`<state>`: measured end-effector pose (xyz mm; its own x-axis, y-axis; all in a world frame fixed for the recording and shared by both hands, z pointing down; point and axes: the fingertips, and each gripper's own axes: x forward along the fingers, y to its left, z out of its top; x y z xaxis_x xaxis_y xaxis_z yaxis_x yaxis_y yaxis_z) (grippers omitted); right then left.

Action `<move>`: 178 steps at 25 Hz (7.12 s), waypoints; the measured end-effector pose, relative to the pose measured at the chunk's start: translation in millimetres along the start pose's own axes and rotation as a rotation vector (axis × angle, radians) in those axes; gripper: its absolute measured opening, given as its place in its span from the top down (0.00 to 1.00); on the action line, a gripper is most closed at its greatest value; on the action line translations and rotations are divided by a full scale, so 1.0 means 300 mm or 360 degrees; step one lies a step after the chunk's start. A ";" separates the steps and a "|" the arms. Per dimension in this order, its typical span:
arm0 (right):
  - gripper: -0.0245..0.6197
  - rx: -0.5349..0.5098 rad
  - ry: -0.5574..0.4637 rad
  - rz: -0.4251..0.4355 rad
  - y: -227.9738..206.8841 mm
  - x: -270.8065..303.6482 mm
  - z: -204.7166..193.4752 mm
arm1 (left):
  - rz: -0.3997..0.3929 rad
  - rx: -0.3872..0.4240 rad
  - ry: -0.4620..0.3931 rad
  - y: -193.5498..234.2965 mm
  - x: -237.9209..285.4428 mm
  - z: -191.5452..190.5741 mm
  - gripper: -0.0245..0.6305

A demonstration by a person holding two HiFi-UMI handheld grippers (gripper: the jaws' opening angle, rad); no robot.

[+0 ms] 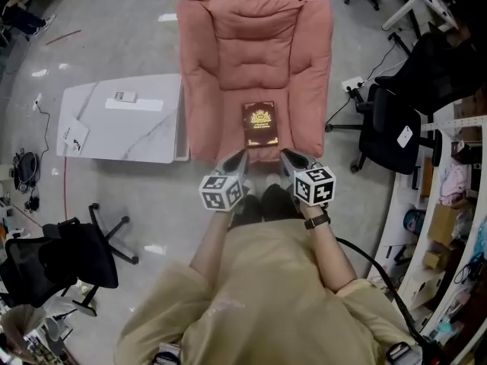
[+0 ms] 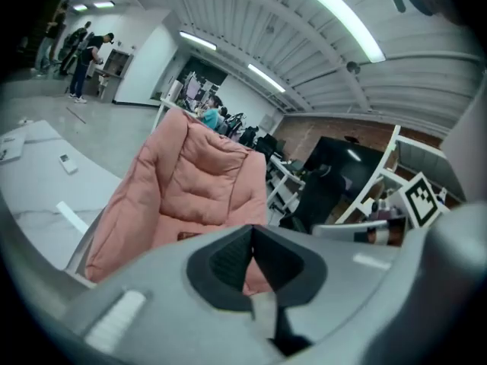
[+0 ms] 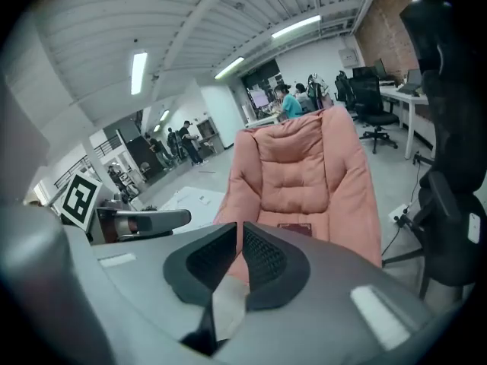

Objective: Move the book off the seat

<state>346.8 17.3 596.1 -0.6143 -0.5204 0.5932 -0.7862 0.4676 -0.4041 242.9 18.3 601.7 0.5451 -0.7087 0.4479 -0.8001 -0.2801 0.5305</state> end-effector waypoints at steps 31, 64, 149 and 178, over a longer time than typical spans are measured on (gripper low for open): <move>0.46 0.0480 0.0614 -0.0097 -0.835 1.010 -0.533 | 0.0216 -0.0725 0.0725 0.779 0.950 -0.566 0.49; 0.44 0.0811 0.0664 0.0192 -0.845 1.087 -0.481 | 0.0049 -0.0971 0.0748 0.824 1.051 -0.567 0.53; 0.46 -0.0827 -0.0159 0.2178 1.496 -0.015 0.535 | 0.1419 -0.0060 -0.1635 0.009 -1.406 0.502 0.58; 0.44 -0.0945 0.0206 0.2356 2.538 0.225 -0.187 | 0.1800 -0.0420 -0.1936 0.543 -2.389 -0.008 0.58</move>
<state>-289.5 378.4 367.6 -0.7428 0.6695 0.0078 0.6243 0.6968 -0.3531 -277.5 482.2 368.9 -0.8317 -0.5530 -0.0489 -0.4975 0.7033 0.5079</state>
